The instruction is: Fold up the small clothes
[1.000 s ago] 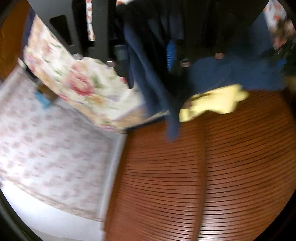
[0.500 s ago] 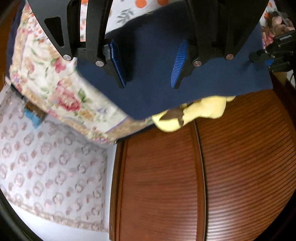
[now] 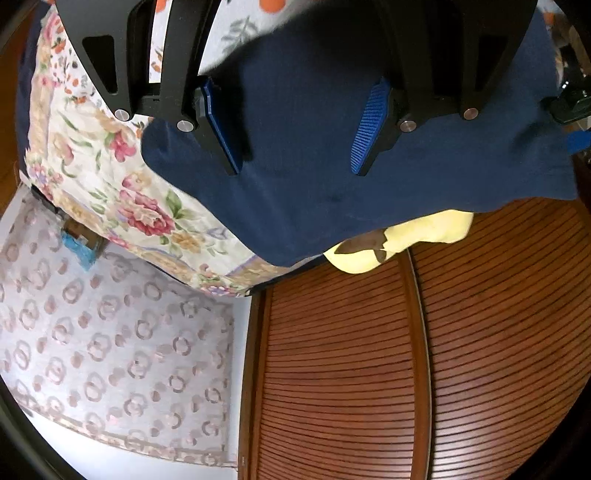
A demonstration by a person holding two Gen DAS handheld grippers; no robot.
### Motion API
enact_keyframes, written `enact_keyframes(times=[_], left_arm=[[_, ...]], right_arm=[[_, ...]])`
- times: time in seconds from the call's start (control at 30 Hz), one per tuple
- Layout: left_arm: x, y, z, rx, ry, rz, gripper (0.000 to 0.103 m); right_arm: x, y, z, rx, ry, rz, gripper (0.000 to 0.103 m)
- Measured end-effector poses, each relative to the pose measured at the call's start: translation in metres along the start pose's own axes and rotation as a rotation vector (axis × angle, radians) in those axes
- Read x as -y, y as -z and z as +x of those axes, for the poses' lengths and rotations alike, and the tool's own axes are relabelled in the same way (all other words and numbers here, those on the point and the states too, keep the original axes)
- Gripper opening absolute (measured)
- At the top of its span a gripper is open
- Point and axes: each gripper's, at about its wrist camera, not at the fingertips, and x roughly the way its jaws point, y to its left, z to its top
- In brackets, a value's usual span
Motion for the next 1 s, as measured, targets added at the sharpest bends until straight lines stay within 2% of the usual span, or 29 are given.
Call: enact_keyframes(times=[0.03,0.13,0.17,0.4,0.6,0.87,1.0], left_arm=[[0.001,0.0,-0.003,0.01,-0.003,0.012,0.085],[0.009,-0.001,-0.02,0.053,-0.05,0.064,0.096],[0.011,-0.001,-0.021,0.055,-0.055,0.069,0.103],[0.02,0.001,-0.044,0.073,-0.023,0.106,0.103],[0.04,0.01,-0.055,0.059,0.006,0.167,0.103],[0.069,0.022,-0.07,0.051,0.048,0.221,0.103],[0.084,0.026,-0.069,0.034,0.06,0.232,0.103]], right_arm=[[-0.005,0.003,-0.007,0.007,0.004,0.003,0.063],[-0.017,0.016,-0.027,0.026,-0.01,0.023,0.063],[-0.019,0.019,-0.034,0.031,-0.015,0.03,0.063],[-0.032,0.038,-0.073,0.057,-0.007,0.051,0.075],[-0.047,0.067,-0.114,0.078,0.023,0.082,0.077],[-0.068,0.11,-0.168,0.097,0.132,0.135,0.077],[-0.078,0.13,-0.198,0.116,0.159,0.174,0.077]])
